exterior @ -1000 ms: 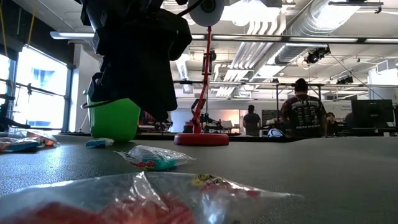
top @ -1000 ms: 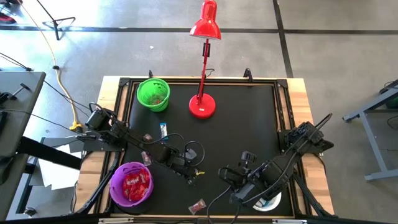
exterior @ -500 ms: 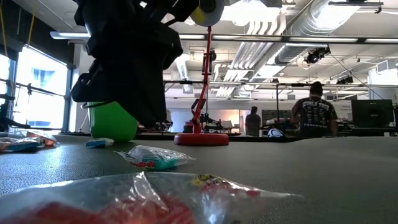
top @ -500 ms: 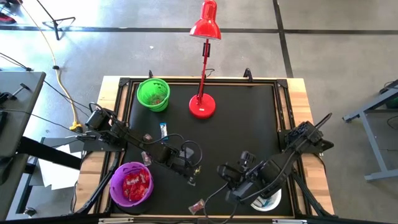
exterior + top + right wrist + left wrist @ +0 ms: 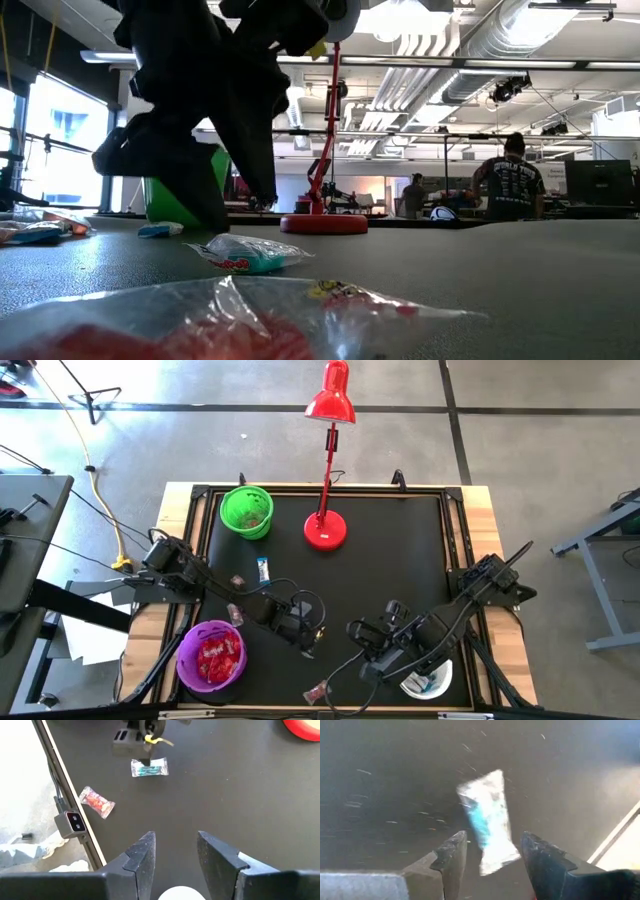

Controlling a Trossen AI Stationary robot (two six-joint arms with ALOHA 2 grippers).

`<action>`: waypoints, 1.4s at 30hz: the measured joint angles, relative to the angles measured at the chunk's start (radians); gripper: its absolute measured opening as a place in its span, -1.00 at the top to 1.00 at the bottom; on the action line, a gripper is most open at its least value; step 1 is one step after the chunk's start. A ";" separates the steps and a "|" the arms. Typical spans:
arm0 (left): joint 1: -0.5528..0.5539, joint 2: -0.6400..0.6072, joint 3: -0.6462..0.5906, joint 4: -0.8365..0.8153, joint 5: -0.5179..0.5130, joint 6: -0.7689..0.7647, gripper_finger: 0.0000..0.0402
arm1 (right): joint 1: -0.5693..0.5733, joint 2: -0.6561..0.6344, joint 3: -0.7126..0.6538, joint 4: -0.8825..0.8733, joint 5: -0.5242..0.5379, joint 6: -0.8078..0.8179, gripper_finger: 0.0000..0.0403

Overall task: Sort candy
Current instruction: Put the blue gummy into the green bucket

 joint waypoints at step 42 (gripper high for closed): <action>0.009 0.104 -0.002 0.202 -0.006 0.138 0.72 | 0.000 0.000 0.000 -0.008 -0.002 0.000 0.30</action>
